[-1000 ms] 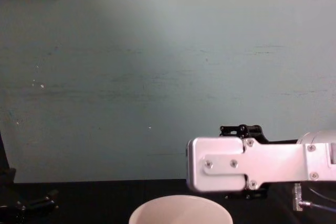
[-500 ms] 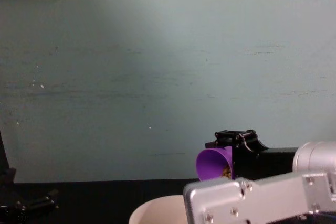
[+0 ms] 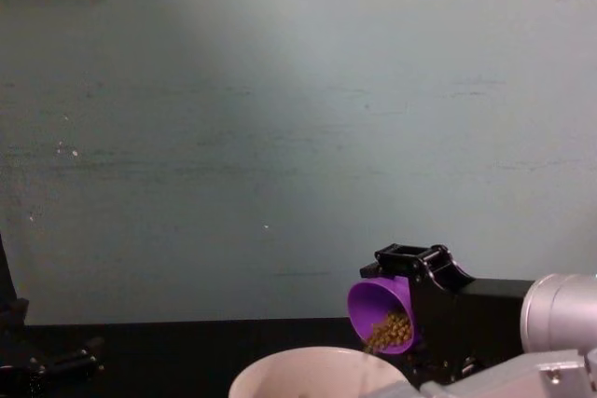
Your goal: Pick up the cup and pour the mung beans from the cup into the bowl.
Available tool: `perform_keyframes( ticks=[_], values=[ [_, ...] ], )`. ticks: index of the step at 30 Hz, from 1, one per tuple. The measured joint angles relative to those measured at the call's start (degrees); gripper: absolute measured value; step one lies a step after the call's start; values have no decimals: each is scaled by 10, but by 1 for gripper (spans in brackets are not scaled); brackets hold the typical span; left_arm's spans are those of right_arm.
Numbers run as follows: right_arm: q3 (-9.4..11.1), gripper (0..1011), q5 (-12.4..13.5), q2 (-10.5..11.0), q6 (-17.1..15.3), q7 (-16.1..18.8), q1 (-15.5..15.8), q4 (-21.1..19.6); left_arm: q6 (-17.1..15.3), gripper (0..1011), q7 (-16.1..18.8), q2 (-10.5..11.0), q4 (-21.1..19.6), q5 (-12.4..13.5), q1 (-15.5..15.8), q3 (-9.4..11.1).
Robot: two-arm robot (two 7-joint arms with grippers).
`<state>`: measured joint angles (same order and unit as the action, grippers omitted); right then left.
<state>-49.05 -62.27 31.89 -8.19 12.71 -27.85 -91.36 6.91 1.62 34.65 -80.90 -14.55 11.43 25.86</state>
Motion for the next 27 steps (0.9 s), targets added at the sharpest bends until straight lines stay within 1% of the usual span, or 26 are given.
perform_keyframes(
  ticks=[2,7,11,12,13,18,19,20,21,22,23,25,27],
  values=[
    [-3,729,-13,0,1,-3,1,0,0,1000,0,0,0,0,0,0],
    [-7,729,-35,-1,1,-5,2,0,0,1000,0,0,0,0,0,0],
    [-13,730,-63,-3,2,-8,1,2,0,1000,0,0,0,0,0,0],
    [-13,730,-63,-3,2,-8,1,2,0,1000,0,0,0,0,0,0],
    [-15,729,-73,-3,2,-9,0,3,0,1000,0,0,0,0,0,0],
    [-21,729,-101,-4,1,-12,-1,5,0,1000,0,0,0,0,0,0],
    [-24,729,-112,-4,0,-14,-1,5,0,1000,0,0,0,0,0,0],
    [-25,730,-117,-4,-1,-15,-1,5,0,1000,0,0,0,0,0,0],
    [-28,729,-129,-3,-2,-17,-1,4,0,1000,0,0,0,0,0,0],
    [-28,729,-129,-3,-2,-17,-1,4,0,1000,0,0,0,0,0,0],
    [-30,730,-139,-3,-3,-19,-1,2,0,1000,0,0,0,0,0,0],
    [-31,729,-151,-3,-4,-21,-1,2,0,1000,0,0,0,0,0,0],
    [-32,729,-158,-2,-4,-22,-1,2,0,1000,0,0,0,0,0,0]
  ],
)
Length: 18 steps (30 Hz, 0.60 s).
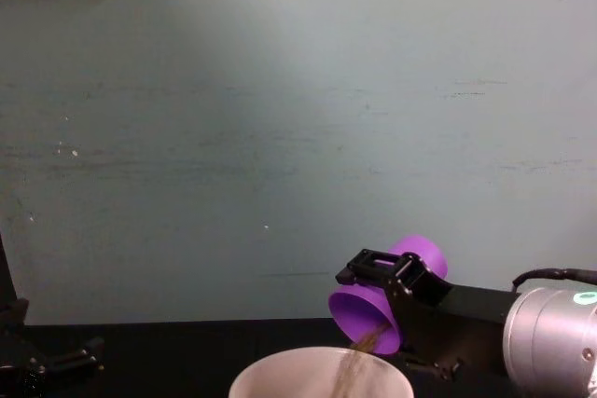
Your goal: Pick up the cup and pour the mung beans from the cup into the bowl.
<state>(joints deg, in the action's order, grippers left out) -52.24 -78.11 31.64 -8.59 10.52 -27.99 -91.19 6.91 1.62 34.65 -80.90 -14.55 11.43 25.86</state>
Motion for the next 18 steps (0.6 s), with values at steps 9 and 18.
perform_keyframes(
  ticks=[9,18],
  values=[
    [1,730,-31,0,0,0,2,2,0,1000,0,0,0,0,0,0],
    [-5,729,-71,3,-9,-7,0,2,0,1000,0,0,0,0,0,0]
  ],
)
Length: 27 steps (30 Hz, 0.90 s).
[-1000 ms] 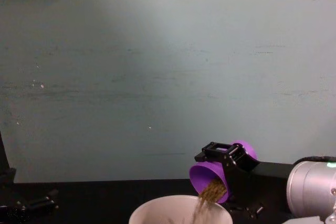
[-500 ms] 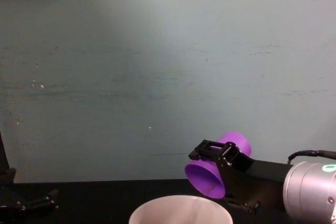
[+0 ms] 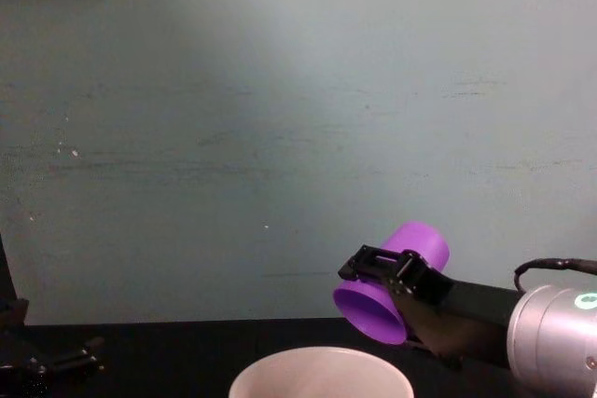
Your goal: Pick up the cup and pour the mung beans from the cup into the bowl.
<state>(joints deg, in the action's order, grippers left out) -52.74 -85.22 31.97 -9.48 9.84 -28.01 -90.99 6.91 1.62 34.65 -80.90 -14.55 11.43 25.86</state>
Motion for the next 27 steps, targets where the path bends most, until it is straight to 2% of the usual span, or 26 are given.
perform_keyframes(
  ticks=[5,8,9,11,12,15,16,17,18,21,22,25,26,27],
  values=[
    [12,729,20,1,6,-2,6,-8,0,1000,0,0,0,0,0,0],
    [26,729,48,3,13,-3,14,-19,0,1000,0,0,0,0,0,0],
    [36,729,68,4,17,-4,19,-26,0,1000,0,0,0,0,0,0],
    [48,730,90,6,22,-5,26,-33,0,1000,0,0,0,0,0,0],
    [62,729,116,8,28,-6,33,-40,0,1000,0,0,0,0,0,0],
    [83,730,158,11,38,-8,45,-49,0,1000,0,0,0,0,0,0],
    [98,730,186,12,46,-10,53,-54,0,1000,0,0,0,0,0,0],
    [106,730,202,12,50,-11,58,-56,0,1000,0,0,0,0,0,0],
    [124,729,238,12,59,-11,68,-61,0,1000,0,0,0,0,0,0],
    [152,729,300,8,74,-8,83,-65,0,1000,0,0,0,0,0,0],
    [169,729,335,4,83,-4,91,-66,0,1000,0,0,0,0,0,0],
    [196,729,395,-3,97,5,104,-67,0,1000,0,0,0,0,0,0],
    [215,729,442,-9,108,15,112,-67,0,1000,0,0,0,0,0,0],
    [225,729,465,-13,113,21,116,-67,0,1000,0,0,0,0,0,0]
  ],
)
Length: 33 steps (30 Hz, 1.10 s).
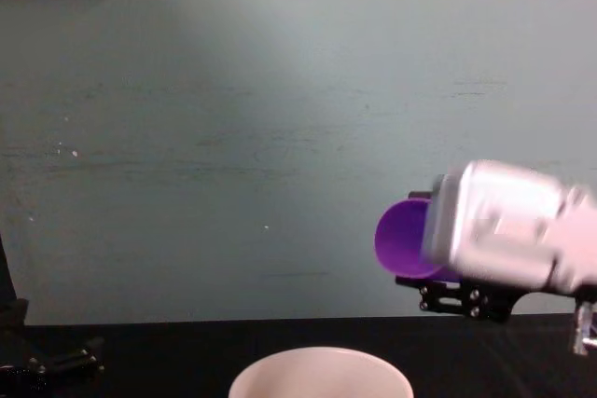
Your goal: Pick up the cup and pour the mung beans from the cup into the bowl.
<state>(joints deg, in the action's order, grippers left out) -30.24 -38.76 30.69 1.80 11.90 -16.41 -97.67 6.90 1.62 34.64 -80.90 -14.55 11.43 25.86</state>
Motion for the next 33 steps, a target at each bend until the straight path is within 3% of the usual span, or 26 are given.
perform_keyframes(
  ticks=[1,2,4,5,14,15,17,18,21,23,33],
  values=[
    [8,730,20,-3,4,5,3,0,0,1000,0,0,0,0,0,0],
    [29,729,77,-10,15,21,13,2,0,1000,0,0,0,0,0,0],
    [46,729,120,-17,22,33,21,4,0,1000,0,0,0,0,0,0],
    [63,730,161,-24,30,44,29,9,0,1000,0,0,0,0,0,0],
    [127,729,363,-53,62,107,63,61,0,1000,0,0,0,0,0,0],
    [137,729,404,-56,64,125,66,73,0,1000,0,0,0,0,0,0],
    [147,729,458,-60,66,150,68,91,0,1000,0,0,0,0,0,0],
    [147,729,458,-60,66,150,68,91,0,1000,0,0,0,0,0,0],
    [152,730,506,-62,73,172,69,122,0,1000,0,0,0,0,0,0],
    [153,729,522,-65,79,178,69,139,0,1000,0,0,0,0,0,0],
    [143,729,535,-73,114,174,62,200,0,1000,0,0,0,0,0,0]
  ],
)
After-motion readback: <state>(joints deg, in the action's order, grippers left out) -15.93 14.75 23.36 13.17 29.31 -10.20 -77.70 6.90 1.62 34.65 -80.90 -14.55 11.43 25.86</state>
